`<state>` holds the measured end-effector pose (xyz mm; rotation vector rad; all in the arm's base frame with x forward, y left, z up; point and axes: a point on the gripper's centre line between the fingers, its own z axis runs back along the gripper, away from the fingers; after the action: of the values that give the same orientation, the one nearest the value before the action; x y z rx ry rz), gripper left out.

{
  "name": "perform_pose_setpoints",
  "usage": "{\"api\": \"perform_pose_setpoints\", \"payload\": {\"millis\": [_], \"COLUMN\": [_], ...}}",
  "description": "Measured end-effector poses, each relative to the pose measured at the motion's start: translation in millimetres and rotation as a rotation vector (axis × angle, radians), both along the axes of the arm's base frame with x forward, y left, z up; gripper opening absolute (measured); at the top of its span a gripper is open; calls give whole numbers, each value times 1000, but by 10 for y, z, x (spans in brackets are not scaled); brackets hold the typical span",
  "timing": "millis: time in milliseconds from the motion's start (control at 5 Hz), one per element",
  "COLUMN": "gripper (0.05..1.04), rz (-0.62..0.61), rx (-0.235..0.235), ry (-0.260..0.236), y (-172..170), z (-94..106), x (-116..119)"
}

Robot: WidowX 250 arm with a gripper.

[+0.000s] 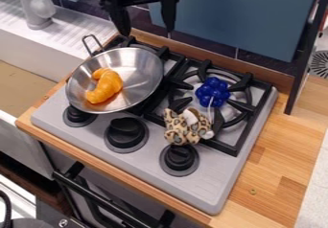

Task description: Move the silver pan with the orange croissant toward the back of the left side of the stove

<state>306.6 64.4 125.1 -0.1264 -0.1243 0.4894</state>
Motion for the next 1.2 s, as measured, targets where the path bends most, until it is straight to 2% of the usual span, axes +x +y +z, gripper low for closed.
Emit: {"api": "perform_pose_setpoints", "payload": {"millis": [200, 400, 600, 800, 1000, 1200], "gripper": [998, 998, 998, 998, 998, 998], "rz": [6, 42, 104, 146, 187, 273], "rx": [-13, -39, -26, -8, 6, 18], "ry": [32, 51, 11, -1, 19, 8], "y": [11, 234, 567, 823, 1135, 1411], "z": [-103, -194, -227, -341, -402, -438], "x": [-25, -79, -118, -151, -167, -204]}}
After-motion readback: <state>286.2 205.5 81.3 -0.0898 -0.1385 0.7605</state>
